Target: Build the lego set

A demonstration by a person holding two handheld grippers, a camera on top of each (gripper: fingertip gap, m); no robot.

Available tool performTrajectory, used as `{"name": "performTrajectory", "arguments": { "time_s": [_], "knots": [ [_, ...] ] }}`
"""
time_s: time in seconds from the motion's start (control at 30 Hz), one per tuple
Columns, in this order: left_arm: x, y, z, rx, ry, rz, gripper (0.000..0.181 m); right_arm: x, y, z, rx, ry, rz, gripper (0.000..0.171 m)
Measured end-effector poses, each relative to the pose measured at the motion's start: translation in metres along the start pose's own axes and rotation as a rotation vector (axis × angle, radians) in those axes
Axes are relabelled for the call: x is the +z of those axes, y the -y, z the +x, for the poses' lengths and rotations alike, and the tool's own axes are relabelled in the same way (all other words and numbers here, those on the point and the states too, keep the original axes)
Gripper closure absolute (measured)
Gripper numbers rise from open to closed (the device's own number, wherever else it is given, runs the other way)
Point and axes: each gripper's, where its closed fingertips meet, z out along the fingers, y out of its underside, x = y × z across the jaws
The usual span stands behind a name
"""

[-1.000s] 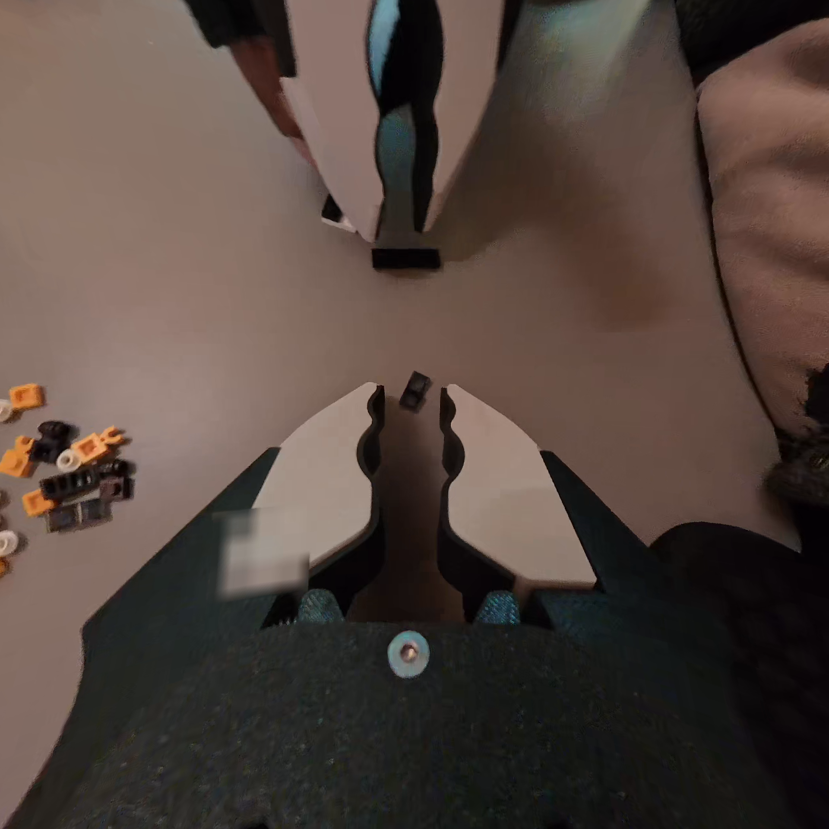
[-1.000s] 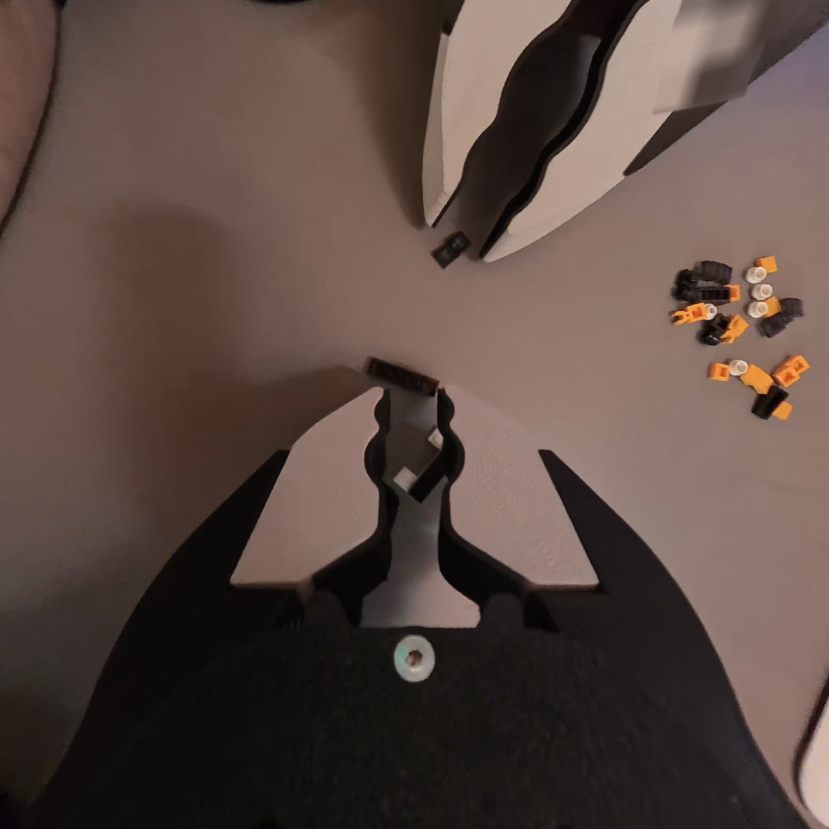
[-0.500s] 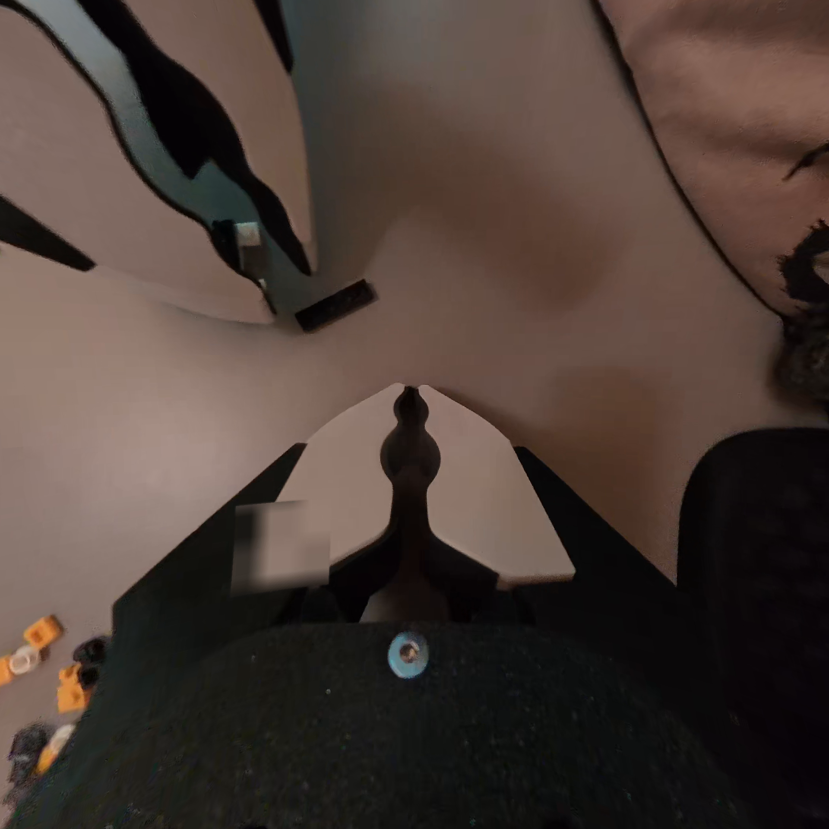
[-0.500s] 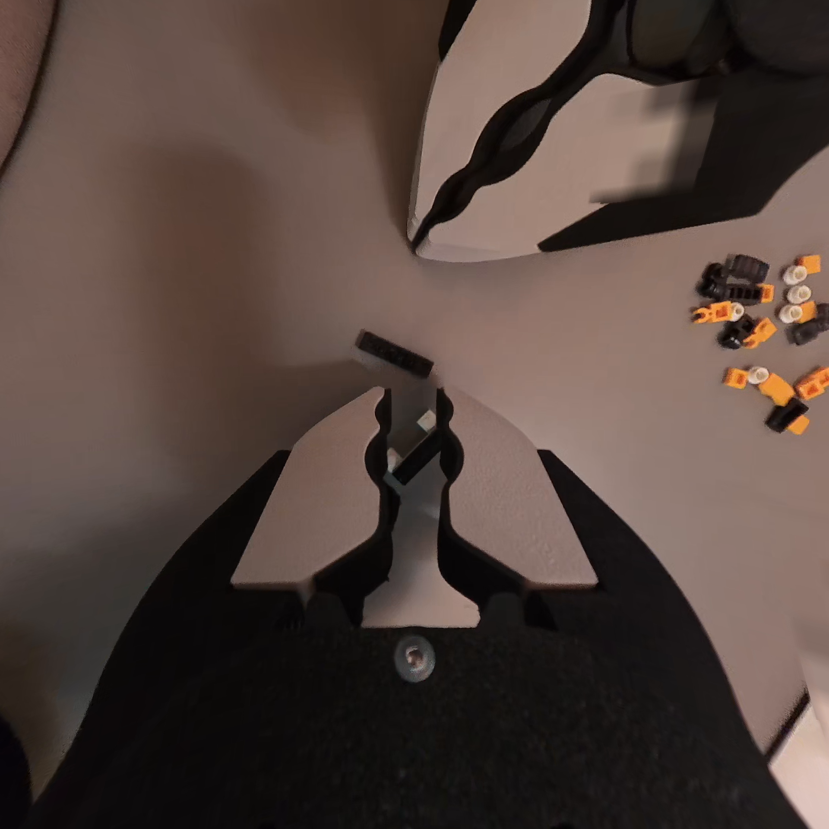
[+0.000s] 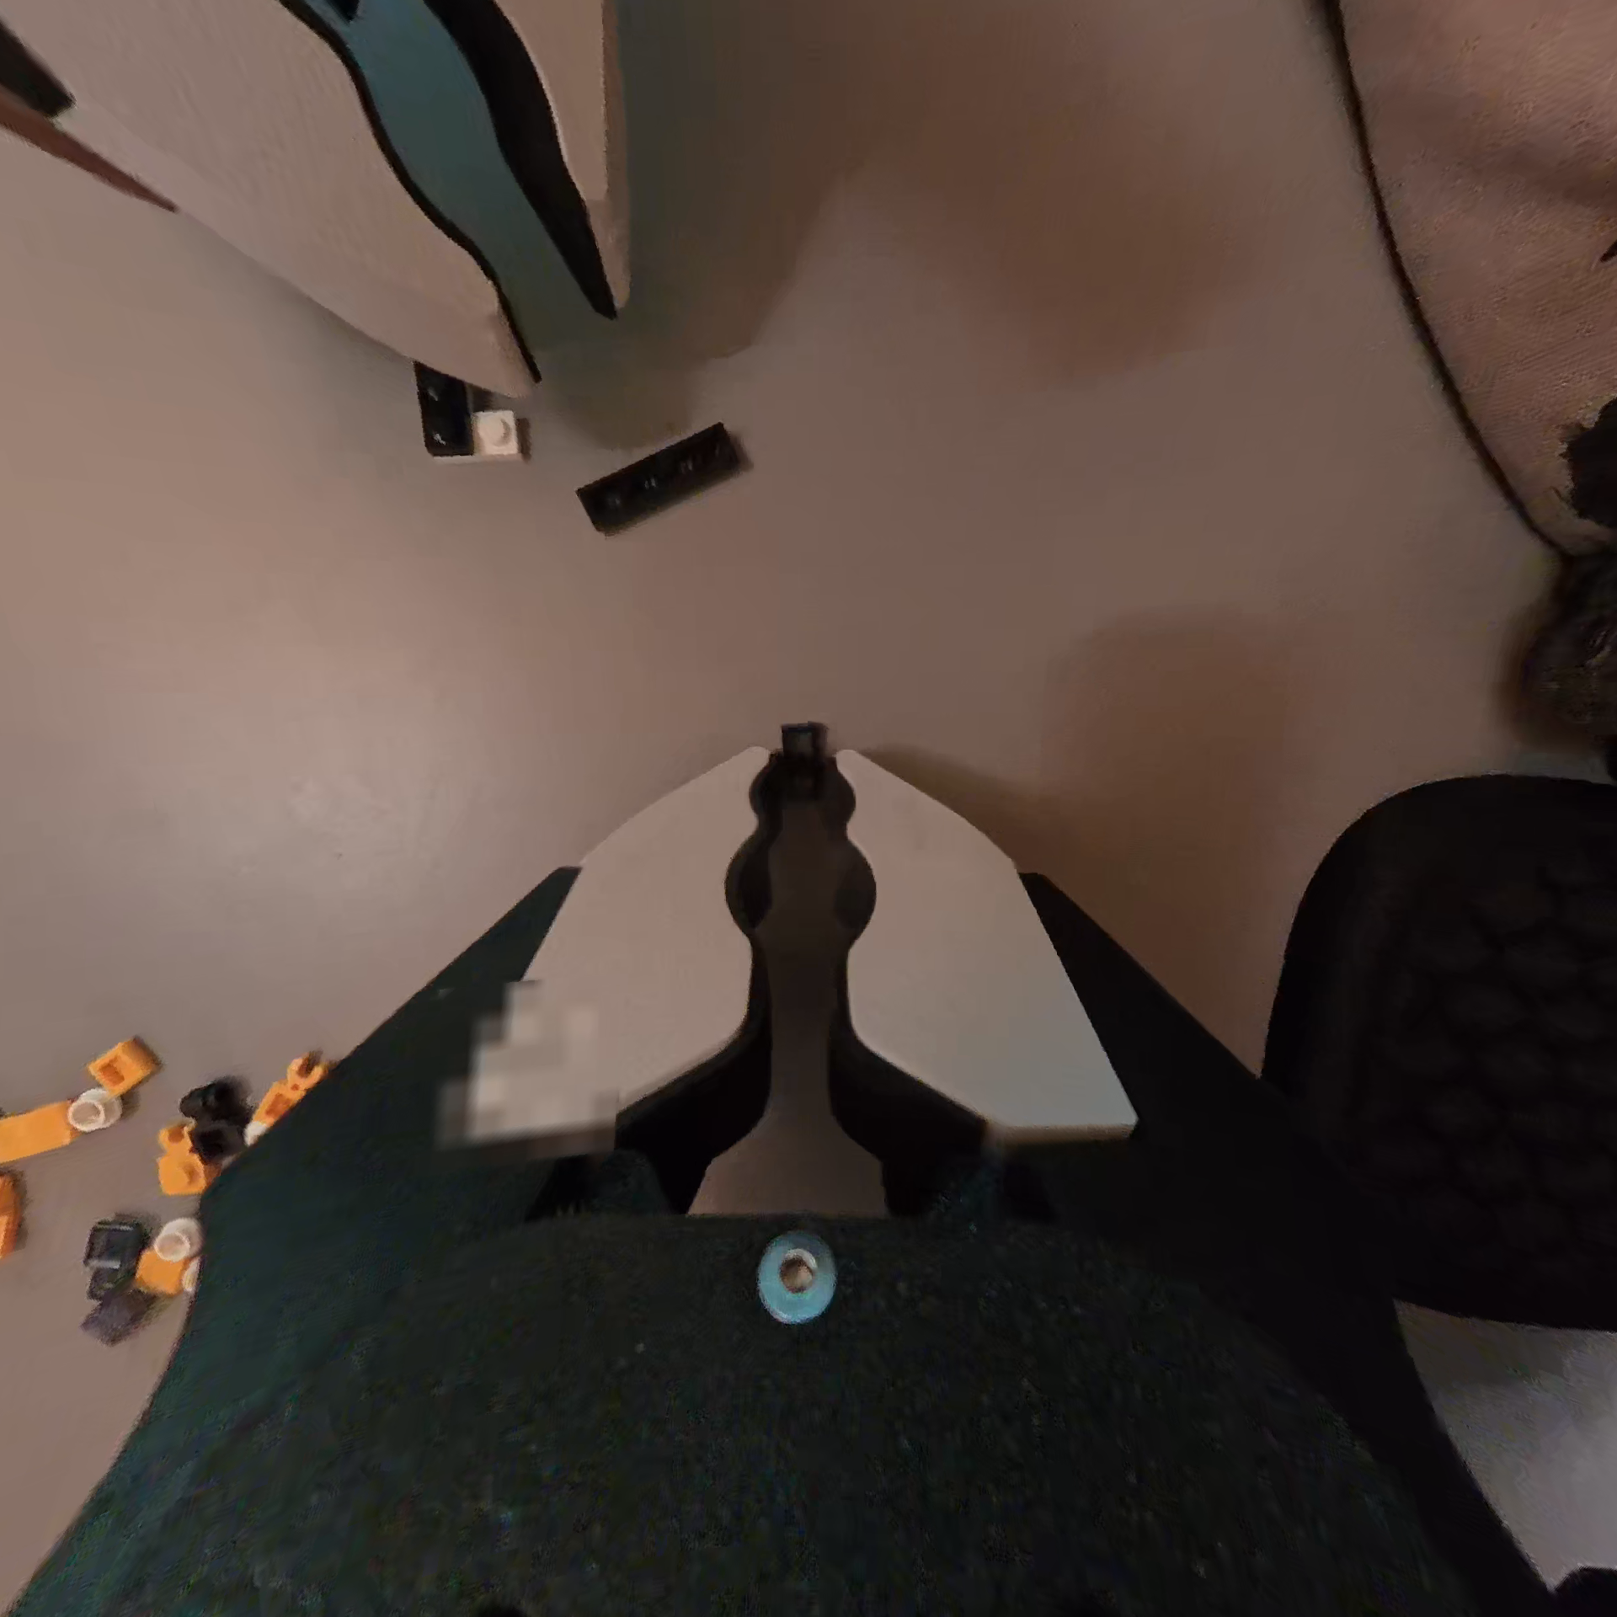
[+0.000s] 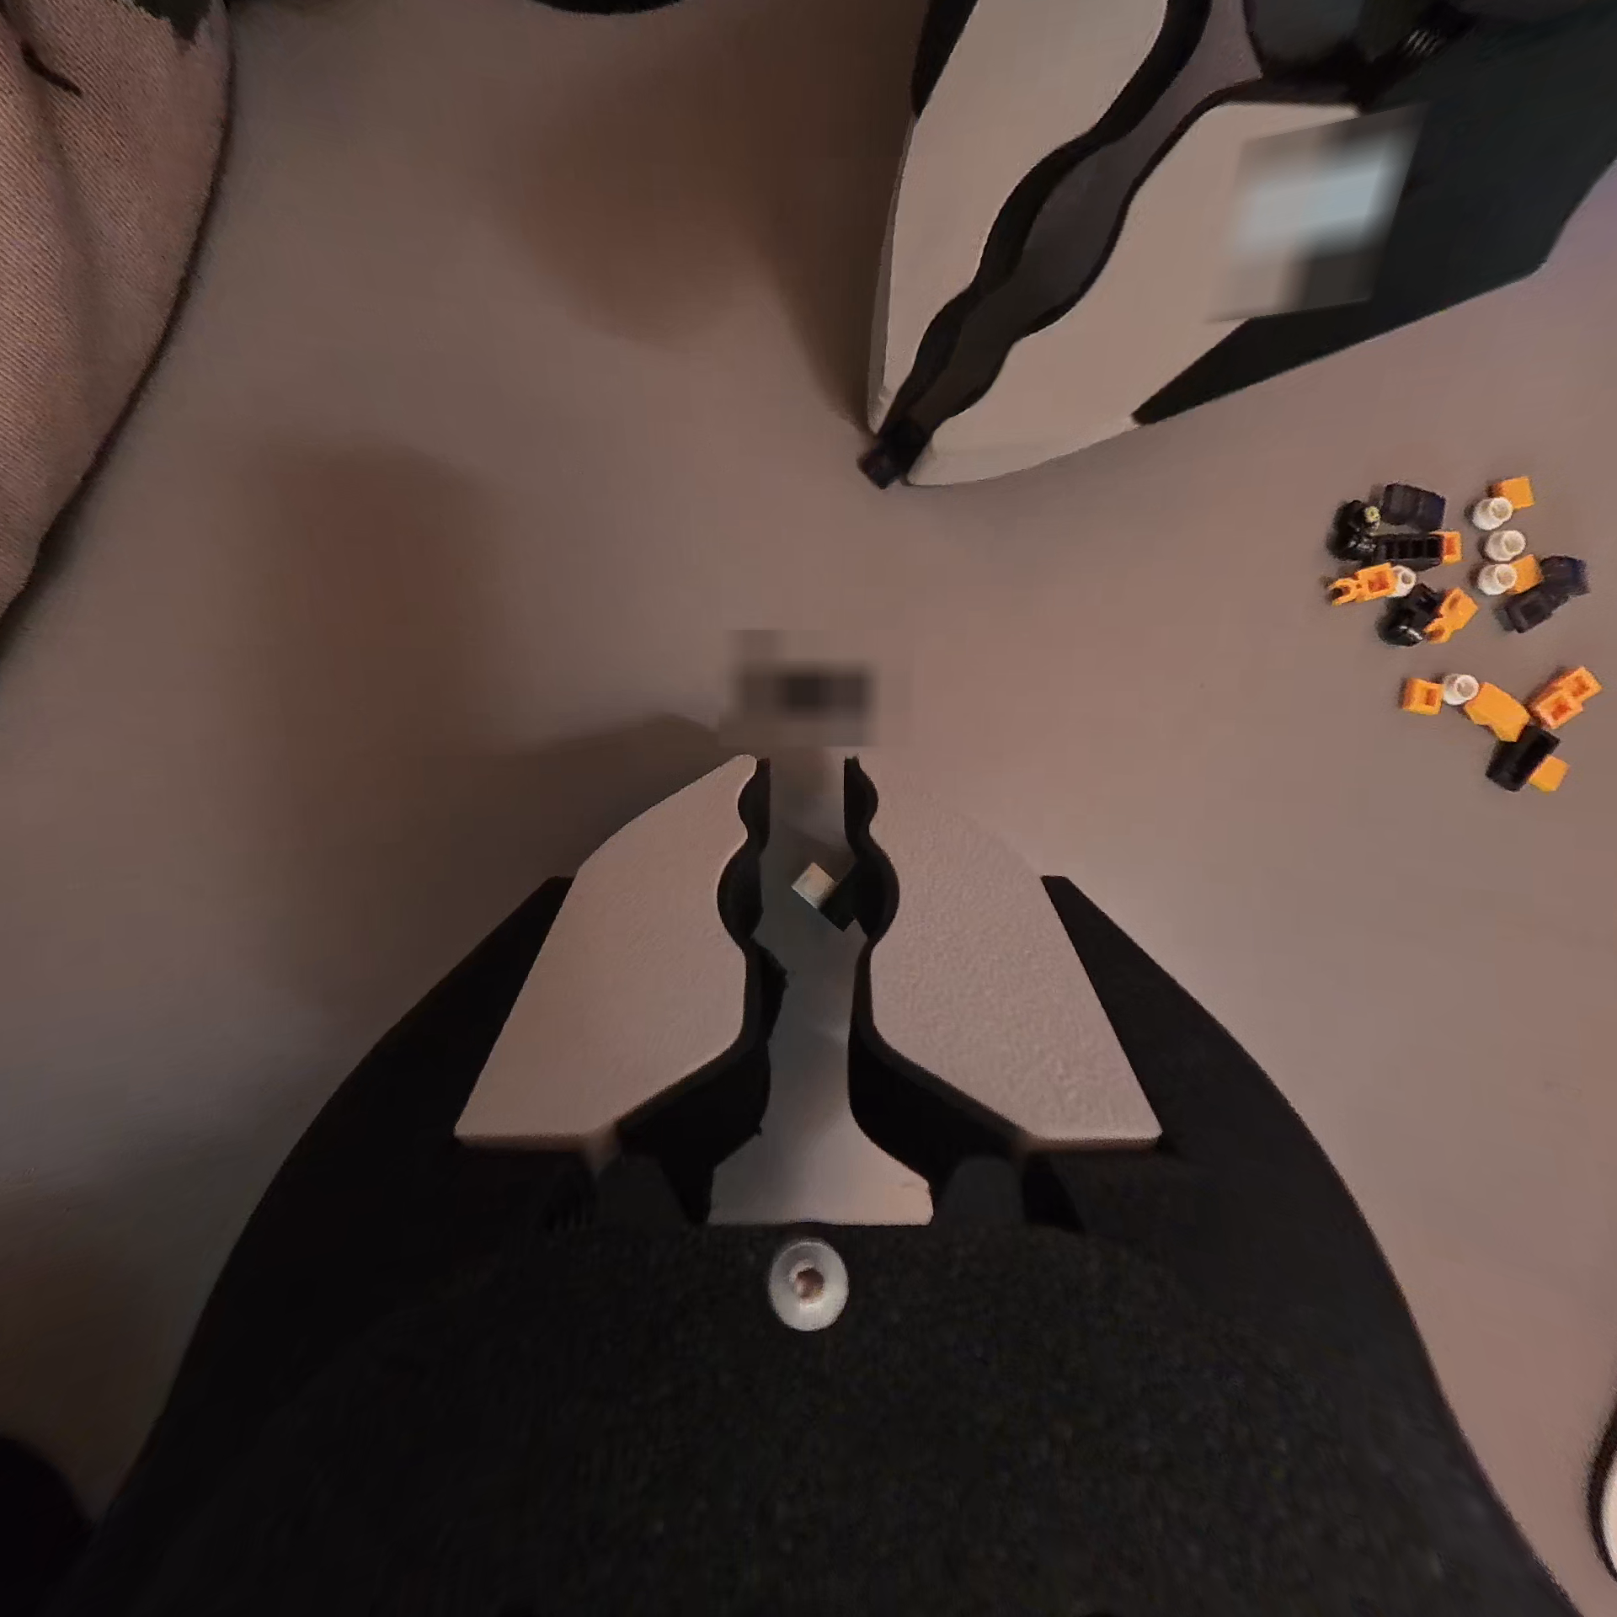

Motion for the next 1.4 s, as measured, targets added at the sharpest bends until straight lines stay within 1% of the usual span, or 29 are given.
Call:
{"name": "performTrajectory", "arguments": {
  "time_s": [0.1, 0.27, 0.33, 0.43, 0.47, 0.57, 0.67, 0.73, 0.8, 0.93, 1.07, 1.13, 1.23, 1.4],
  "knots": [
    [0.004, 0.007, 0.005, 0.092, -0.041, -0.007, 0.174, -0.002, 0.001, -0.004, 0.003, -0.006, 0.015, 0.156],
    [0.021, 0.036, 0.020, 0.433, -0.101, 0.001, 0.175, -0.003, -0.003, -0.012, 0.032, -0.012, 0.030, 0.155],
    [0.027, 0.047, 0.023, 0.542, -0.107, -0.013, 0.174, -0.004, -0.004, -0.013, 0.047, -0.021, 0.041, 0.155],
    [0.030, 0.056, 0.022, 0.592, -0.093, -0.015, 0.174, -0.006, -0.002, -0.011, 0.058, -0.039, 0.061, 0.155],
    [0.027, 0.058, 0.023, 0.578, -0.082, 0.005, 0.174, -0.007, -0.001, -0.009, 0.055, -0.045, 0.065, 0.155],
    [0.013, 0.061, 0.022, 0.476, -0.009, 0.097, 0.162, -0.005, 0.002, -0.005, 0.006, -0.042, 0.062, 0.154],
    [-0.002, 0.054, 0.013, 0.283, 0.098, 0.189, 0.164, 0.002, 0.005, -0.002, -0.108, -0.004, 0.036, 0.153],
    [-0.010, 0.047, 0.009, 0.138, 0.163, 0.250, 0.166, 0.008, 0.004, 0.000, -0.201, 0.037, -0.020, 0.150],
    [-0.012, 0.040, 0.006, 0.034, 0.232, 0.288, 0.167, 0.010, 0.003, 0.002, -0.288, 0.086, -0.080, 0.149],
    [-0.006, 0.034, 0.006, -0.063, 0.297, 0.319, 0.168, 0.013, 0.008, 0.004, -0.428, 0.192, -0.157, 0.147],
    [-0.001, 0.032, 0.000, -0.107, 0.300, 0.352, 0.167, 0.023, 0.007, 0.002, -0.511, 0.287, -0.238, 0.146],
    [-0.001, 0.032, 0.000, -0.121, 0.288, 0.375, 0.167, 0.027, 0.004, -0.001, -0.504, 0.318, -0.256, 0.152],
    [0.000, 0.033, 0.002, -0.125, 0.283, 0.394, 0.168, 0.023, 0.001, -0.003, -0.395, 0.306, -0.212, 0.163],
    [0.009, 0.043, 0.009, -0.077, 0.268, 0.395, 0.164, -0.002, 0.003, -0.009, -0.114, 0.183, -0.024, 0.164]
  ]
}}
